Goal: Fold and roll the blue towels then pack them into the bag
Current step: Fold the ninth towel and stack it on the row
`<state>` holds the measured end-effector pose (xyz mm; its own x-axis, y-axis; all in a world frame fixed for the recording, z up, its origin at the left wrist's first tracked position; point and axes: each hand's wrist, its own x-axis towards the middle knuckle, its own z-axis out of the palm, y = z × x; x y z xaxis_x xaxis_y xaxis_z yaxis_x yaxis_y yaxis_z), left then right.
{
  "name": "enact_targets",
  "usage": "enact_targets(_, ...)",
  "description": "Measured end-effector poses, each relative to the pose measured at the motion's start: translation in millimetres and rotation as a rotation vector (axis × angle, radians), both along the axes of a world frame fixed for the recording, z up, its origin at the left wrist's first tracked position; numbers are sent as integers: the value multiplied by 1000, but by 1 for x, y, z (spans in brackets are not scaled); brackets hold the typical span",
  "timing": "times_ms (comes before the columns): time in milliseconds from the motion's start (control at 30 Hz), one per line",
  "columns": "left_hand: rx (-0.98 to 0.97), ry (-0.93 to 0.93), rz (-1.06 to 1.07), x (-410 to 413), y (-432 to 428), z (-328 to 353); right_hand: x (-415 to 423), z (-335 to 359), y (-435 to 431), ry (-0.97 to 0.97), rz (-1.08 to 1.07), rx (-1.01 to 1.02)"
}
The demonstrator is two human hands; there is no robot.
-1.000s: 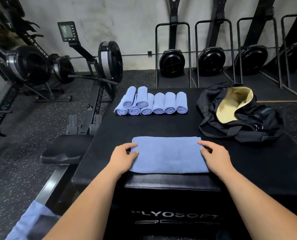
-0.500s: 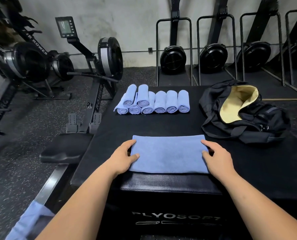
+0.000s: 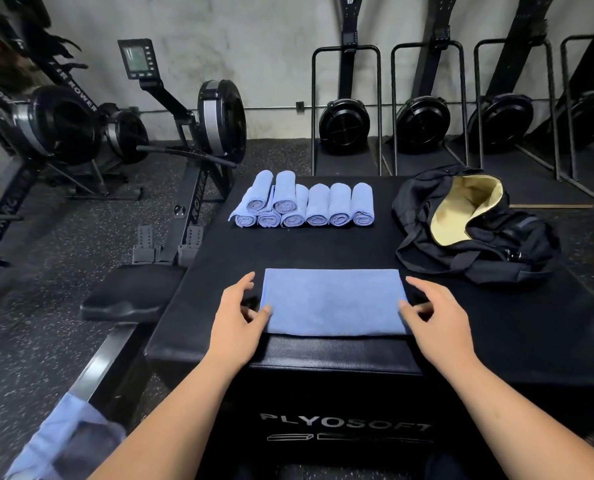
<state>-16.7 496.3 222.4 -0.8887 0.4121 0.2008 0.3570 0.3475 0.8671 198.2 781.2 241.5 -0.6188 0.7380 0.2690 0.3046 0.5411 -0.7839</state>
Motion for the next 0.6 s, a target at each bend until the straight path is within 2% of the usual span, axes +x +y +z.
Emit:
enact_targets(133, -3, 54, -5, 11, -11, -1, 12, -12, -8, -15, 44, 41)
enact_targets(267, -87, 128, -5, 16, -15, 1, 13, -18, -5, 4, 39, 49)
enact_targets(433, -295, 213, 15, 14, -9, -4, 8, -25, -8, -194, -6, 206)
enact_targets(533, -479, 406, 95, 12, 5, -1, -2, -28, -10, -322, -112, 437)
enact_targets(600, -462, 560, 56, 16, 24, 3, -21, -21, -19, -328, -85, 494)
